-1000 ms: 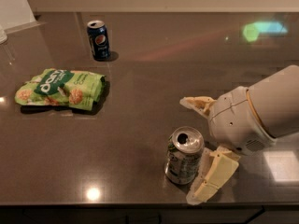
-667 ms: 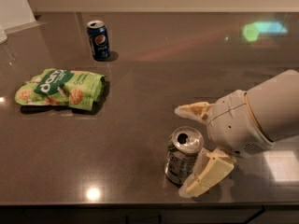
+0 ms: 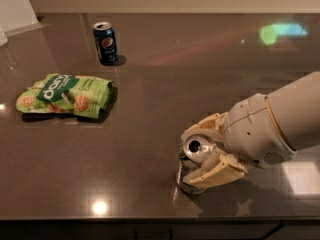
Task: Move 7up can near pepsi can
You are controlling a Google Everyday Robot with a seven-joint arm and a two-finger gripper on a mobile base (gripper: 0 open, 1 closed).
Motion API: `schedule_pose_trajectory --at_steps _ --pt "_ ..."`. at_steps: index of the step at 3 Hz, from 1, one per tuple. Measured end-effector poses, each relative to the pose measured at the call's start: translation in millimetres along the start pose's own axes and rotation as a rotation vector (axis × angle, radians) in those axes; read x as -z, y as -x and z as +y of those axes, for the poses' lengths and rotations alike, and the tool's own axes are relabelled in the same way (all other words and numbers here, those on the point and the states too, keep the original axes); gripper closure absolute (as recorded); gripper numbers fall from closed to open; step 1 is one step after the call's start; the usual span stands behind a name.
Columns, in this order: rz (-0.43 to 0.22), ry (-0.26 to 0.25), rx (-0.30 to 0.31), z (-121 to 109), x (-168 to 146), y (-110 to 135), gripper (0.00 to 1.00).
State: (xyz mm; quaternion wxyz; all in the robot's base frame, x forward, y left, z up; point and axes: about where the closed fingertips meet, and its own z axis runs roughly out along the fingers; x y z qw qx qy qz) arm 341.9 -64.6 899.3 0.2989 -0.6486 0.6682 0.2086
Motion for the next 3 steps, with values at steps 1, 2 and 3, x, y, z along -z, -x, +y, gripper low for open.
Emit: schedule_pose_trajectory --at_steps 1,2,3 --pt "-0.008 -0.028 -0.020 -12 7 15 0.87" --pt "-0.021 -0.074 -0.055 -38 12 36 1.00" --pt "-0.026 -0.127 -0.096 -72 13 59 1.00"
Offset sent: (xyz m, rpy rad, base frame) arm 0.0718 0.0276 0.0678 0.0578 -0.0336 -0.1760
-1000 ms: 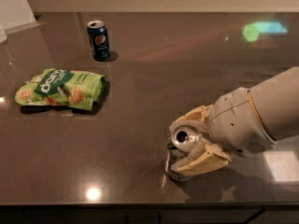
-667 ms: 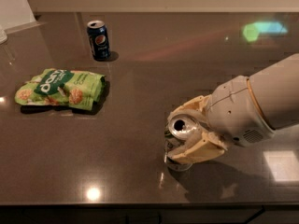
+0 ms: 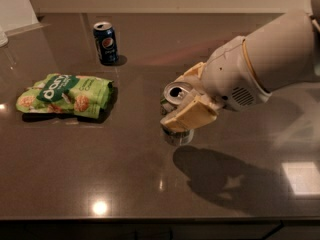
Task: Move 7up can near pepsi can
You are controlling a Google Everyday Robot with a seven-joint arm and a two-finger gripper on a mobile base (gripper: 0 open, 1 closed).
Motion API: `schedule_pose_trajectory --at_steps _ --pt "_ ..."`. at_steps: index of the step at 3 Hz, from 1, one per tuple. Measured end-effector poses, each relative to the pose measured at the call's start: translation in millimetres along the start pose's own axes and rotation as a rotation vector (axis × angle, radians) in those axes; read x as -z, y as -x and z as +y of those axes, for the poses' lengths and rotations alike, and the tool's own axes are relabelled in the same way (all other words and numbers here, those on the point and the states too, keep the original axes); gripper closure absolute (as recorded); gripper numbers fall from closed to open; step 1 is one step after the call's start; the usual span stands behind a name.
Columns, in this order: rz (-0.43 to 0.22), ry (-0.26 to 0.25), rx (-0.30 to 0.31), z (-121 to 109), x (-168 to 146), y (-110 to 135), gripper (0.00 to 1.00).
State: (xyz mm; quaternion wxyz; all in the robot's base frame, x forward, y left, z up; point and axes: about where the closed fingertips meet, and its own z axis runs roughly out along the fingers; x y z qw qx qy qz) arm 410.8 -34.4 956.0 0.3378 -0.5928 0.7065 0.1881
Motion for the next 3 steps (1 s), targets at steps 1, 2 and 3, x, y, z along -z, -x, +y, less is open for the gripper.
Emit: schedule_pose_trajectory --at_steps 1,2,3 --pt "-0.005 -0.041 -0.041 -35 -9 23 1.00" --pt "-0.018 -0.083 -0.089 -71 -22 39 1.00" --pt "-0.040 -0.128 -0.139 -110 -33 47 1.00"
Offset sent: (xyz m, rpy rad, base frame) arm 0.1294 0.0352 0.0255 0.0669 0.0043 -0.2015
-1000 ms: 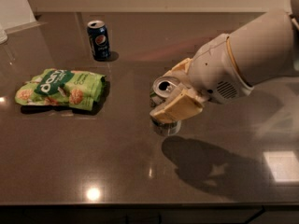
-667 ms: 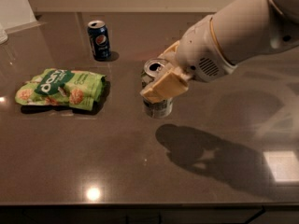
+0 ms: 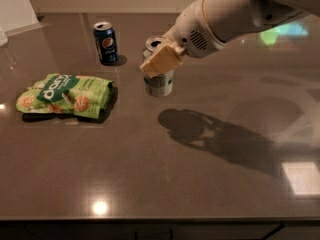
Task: Move 7up can near pepsi can
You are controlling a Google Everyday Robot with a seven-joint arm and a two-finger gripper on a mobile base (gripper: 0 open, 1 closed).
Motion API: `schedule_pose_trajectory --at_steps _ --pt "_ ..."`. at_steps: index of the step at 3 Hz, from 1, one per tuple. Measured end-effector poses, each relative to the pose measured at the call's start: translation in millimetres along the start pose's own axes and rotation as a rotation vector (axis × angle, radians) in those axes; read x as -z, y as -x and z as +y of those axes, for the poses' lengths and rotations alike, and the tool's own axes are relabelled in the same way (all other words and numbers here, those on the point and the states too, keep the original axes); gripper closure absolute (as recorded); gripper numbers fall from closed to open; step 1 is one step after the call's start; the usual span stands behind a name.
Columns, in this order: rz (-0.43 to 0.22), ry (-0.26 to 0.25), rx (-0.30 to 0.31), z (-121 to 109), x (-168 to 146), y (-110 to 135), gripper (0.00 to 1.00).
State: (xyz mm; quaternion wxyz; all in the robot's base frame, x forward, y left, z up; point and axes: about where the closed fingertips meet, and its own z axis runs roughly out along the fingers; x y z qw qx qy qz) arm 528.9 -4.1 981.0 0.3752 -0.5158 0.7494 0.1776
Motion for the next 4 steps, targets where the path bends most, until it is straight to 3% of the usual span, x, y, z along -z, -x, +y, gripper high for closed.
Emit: schedule_pose_trajectory --at_steps 1,2,4 --pt "-0.024 -0.040 -0.036 -35 -22 13 1.00" --pt "-0.022 -0.042 -0.034 -34 -21 13 1.00" --pt "-0.049 -0.041 -0.025 -60 -57 38 1.00"
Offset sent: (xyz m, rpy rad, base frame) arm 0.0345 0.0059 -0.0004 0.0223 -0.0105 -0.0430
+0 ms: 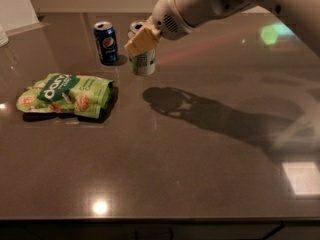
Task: Move 7up can near pepsi can
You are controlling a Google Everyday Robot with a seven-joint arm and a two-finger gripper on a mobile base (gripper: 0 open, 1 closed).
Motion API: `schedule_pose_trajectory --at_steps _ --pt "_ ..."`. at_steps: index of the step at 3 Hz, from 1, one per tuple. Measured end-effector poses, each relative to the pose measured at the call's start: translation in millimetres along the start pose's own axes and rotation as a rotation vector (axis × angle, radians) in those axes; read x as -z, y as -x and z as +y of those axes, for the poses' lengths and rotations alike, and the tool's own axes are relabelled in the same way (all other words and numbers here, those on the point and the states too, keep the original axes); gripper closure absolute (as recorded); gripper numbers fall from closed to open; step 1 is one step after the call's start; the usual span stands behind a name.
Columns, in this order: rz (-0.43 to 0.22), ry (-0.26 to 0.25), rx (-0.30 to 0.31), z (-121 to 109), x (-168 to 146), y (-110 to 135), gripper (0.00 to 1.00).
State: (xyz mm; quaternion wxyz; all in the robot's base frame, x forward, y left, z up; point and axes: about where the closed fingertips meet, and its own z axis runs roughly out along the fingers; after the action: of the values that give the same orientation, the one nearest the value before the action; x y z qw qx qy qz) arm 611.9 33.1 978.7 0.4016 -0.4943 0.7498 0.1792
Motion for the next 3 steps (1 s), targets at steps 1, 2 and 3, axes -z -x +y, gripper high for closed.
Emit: schedule_pose_trajectory --at_steps 1,2,3 --pt "-0.002 -0.015 -0.016 -21 -22 6 1.00" --pt "0.005 -0.029 -0.019 -35 -35 9 1.00" --pt "0.012 -0.047 -0.024 -50 -49 7 1.00"
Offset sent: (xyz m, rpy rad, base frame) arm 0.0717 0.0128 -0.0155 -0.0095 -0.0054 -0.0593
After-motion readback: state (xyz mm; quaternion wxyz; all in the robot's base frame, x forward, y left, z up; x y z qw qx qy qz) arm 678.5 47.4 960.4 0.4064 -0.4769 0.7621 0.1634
